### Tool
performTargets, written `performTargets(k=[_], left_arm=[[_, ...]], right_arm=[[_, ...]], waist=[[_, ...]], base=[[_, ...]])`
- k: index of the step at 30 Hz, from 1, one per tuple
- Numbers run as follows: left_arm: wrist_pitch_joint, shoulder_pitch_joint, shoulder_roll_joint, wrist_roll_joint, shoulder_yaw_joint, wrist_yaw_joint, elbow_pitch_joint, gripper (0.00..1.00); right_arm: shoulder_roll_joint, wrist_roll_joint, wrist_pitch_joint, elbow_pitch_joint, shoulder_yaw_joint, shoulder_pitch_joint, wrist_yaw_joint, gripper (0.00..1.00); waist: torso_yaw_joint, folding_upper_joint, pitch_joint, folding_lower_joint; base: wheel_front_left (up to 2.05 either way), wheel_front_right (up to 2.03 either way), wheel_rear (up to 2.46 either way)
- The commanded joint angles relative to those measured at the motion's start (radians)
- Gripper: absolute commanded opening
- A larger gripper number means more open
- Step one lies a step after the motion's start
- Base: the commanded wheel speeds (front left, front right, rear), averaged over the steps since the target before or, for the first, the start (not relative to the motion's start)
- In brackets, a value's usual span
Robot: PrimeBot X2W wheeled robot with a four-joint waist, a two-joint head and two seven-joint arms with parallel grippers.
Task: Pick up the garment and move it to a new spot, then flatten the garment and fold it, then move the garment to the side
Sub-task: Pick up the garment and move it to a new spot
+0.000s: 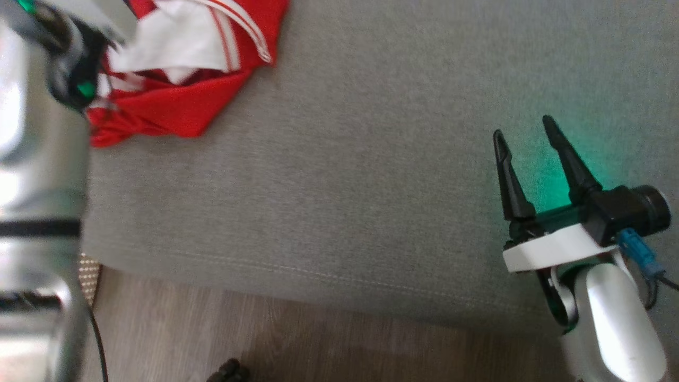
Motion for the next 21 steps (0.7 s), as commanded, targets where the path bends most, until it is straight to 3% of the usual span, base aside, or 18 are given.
performTargets(k=[1, 6, 10, 19, 20, 21], left_arm=[[0.039, -0.061, 0.072, -0.028, 0.026, 0.002, 0.028, 1.0], [0.19, -0.202, 0.101, -0.088, 0.017, 0.002, 0.231, 1.0], [0.258, -0.255, 0.106, -0.107, -0.039, 0.001, 0.312, 1.0], [0.323, -0.256, 0.11, -0.155, -0.16, 0.001, 0.412, 1.0], [0.307, -0.254, 0.112, -0.158, -0.169, 0.001, 0.414, 0.44], [0.279, -0.254, 0.117, -0.158, -0.178, 0.001, 0.412, 0.0]], right_arm=[[-0.001, -0.014, -0.009, -0.041, 0.019, -0.021, 0.0, 1.0], [-0.008, -0.025, -0.009, -0.065, 0.002, -0.038, 0.0, 1.0], [-0.013, -0.016, -0.009, -0.083, -0.012, -0.04, 0.0, 1.0], [-0.022, -0.008, -0.009, -0.098, -0.008, -0.04, 0.0, 1.0], [-0.023, -0.008, -0.009, -0.097, -0.007, -0.04, 0.0, 1.0], [-0.024, -0.008, -0.009, -0.096, -0.006, -0.041, 0.0, 1.0]], waist=[[-0.06, 0.0, 0.091, -0.0003], [-0.08, 0.0, 0.158, -0.0003], [-0.082, 0.0, 0.195, -0.0003], [-0.07, 0.0, 0.212, -0.0003], [-0.068, 0.0, 0.209, -0.0003], [-0.066, 0.0, 0.205, -0.0003]], base=[[0.0, 0.0, 0.0], [0.0, 0.0, 0.0], [0.0, 0.0, 0.0], [0.0, 0.0, 0.0], [0.0, 0.0, 0.0], [0.0, 0.0, 0.0]])
